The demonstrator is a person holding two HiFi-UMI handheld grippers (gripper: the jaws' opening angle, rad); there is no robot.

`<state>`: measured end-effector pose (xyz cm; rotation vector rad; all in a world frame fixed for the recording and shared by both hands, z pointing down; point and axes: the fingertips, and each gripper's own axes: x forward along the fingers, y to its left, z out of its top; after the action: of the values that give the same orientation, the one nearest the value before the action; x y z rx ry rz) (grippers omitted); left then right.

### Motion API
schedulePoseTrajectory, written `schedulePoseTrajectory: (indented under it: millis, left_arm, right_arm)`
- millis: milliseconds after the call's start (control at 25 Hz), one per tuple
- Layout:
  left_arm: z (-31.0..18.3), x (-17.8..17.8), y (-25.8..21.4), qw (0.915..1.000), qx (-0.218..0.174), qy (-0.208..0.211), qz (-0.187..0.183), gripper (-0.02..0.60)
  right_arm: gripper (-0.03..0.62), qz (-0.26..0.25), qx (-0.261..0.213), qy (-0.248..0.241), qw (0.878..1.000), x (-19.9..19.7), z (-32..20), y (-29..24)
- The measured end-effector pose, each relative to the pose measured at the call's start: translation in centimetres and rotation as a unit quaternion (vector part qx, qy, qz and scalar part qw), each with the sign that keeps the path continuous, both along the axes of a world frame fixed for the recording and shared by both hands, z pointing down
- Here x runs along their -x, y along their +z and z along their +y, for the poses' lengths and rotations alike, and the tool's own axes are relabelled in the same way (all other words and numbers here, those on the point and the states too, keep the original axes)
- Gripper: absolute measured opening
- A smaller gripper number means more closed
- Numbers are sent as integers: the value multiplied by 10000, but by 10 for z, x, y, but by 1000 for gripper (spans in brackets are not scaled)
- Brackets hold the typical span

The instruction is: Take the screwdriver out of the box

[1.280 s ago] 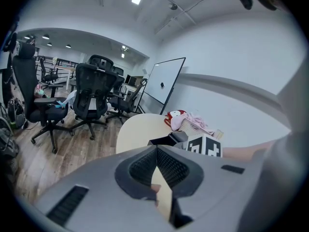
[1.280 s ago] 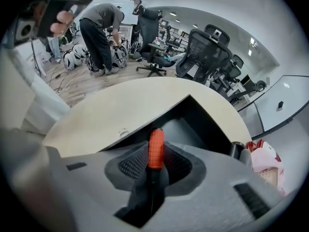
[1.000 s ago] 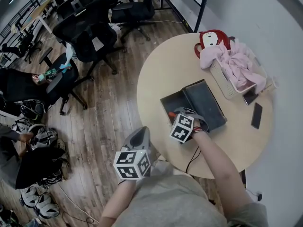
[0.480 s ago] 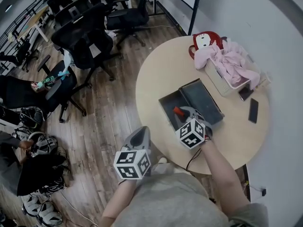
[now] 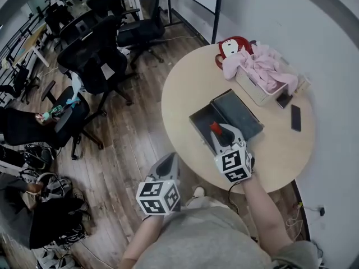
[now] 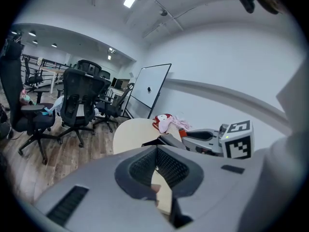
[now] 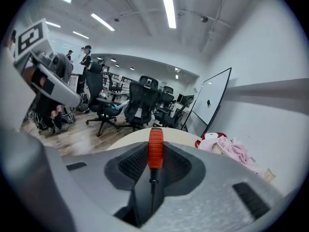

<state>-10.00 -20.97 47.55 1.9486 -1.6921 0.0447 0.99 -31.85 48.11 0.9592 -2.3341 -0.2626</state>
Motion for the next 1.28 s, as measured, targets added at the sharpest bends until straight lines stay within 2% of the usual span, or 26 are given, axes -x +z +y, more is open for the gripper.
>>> schedulePoseTrajectory:
  millis: [200, 440, 760, 1280]
  left_arm:
    - [20, 6, -5, 9996, -71, 256, 21, 3]
    - [49, 15, -6, 9985, -87, 543, 17, 3]
    - [87, 24, -7, 9970, -119, 764, -14, 3]
    - [141, 25, -11, 9948, -255, 981, 43, 3]
  right_arm:
    - [78, -658, -156, 286, 9973, 7, 33, -33]
    - [78, -1044, -281, 570, 9925, 15, 79, -57]
    - [78, -1364, -247, 880, 9864, 19, 142, -67]
    - [78, -1596, -438, 1119, 9798, 21, 220, -87]
